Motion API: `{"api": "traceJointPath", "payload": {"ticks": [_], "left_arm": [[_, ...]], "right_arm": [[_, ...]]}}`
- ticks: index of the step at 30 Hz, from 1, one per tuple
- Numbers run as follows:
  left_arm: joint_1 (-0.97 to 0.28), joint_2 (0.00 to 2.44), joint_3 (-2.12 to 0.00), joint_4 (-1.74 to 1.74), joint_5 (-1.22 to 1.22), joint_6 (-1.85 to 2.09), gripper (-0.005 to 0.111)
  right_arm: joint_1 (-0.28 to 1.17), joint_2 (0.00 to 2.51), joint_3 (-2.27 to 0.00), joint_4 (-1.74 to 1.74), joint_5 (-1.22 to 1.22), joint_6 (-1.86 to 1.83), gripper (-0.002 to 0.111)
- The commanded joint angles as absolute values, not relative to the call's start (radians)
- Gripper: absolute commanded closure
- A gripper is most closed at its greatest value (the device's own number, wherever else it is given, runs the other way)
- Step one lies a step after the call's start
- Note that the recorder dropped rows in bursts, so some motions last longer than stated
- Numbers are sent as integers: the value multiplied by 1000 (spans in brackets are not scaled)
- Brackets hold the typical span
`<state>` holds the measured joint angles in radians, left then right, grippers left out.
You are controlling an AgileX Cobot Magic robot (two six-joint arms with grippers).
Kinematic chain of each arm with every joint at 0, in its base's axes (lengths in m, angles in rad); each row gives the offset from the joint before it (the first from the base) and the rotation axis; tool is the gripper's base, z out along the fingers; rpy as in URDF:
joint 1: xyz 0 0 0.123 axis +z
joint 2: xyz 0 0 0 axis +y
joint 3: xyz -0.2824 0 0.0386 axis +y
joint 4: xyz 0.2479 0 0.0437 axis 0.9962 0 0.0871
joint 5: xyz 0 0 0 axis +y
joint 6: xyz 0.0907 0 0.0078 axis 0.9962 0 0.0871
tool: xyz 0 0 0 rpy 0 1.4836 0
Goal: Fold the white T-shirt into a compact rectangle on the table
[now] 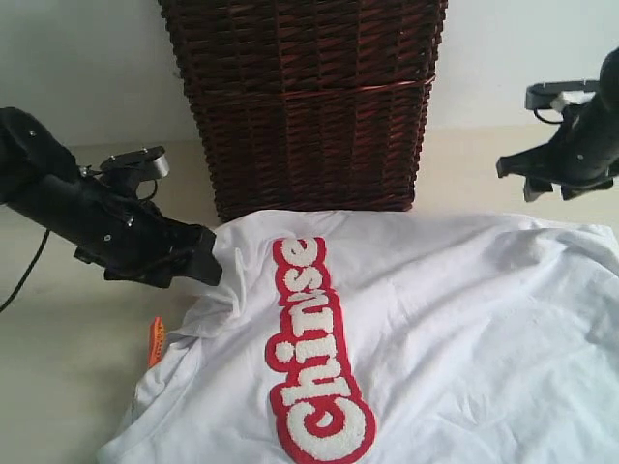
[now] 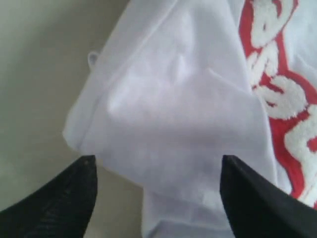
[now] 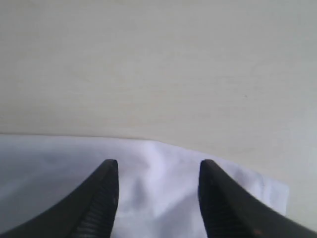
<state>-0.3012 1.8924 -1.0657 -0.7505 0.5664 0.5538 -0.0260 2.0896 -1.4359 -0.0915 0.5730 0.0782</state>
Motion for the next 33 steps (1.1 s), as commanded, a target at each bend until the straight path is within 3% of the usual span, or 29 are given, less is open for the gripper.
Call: {"api": "traceJointPath", "payload": {"ticks": [1, 3, 5, 8, 9, 15, 20, 23, 28, 33], "left_arm": [[-299, 1978, -1136, -833, 568, 611, 39], [-299, 2008, -1158, -850, 566, 648, 46], [-299, 2017, -1169, -846, 559, 683, 63], [-277, 2009, -1184, -825, 567, 689, 101], [-265, 1998, -1192, -811, 584, 692, 106], [-173, 1912, -1232, -674, 625, 620, 106], [-80, 1876, -1247, -628, 646, 586, 104], [-36, 1874, -1247, -555, 693, 601, 91], [12, 1872, -1247, -407, 683, 444, 45], [40, 1851, -1247, -383, 693, 355, 47]], "right_arm": [[42, 1975, -1434, -84, 614, 73, 59], [66, 1949, -1434, -84, 634, 73, 59], [82, 1935, -1434, -87, 652, 62, 59], [87, 1930, -1434, -81, 668, 51, 61], [87, 1933, -1434, -79, 672, 51, 61], [87, 1932, -1432, 32, 697, -55, 64], [87, 1932, -1432, 409, 867, -426, 65], [98, 1932, -1432, 589, 1034, -611, 65], [208, 1932, -1376, 658, 1170, -731, 69], [347, 1932, -1290, 539, 1090, -723, 89]]}}
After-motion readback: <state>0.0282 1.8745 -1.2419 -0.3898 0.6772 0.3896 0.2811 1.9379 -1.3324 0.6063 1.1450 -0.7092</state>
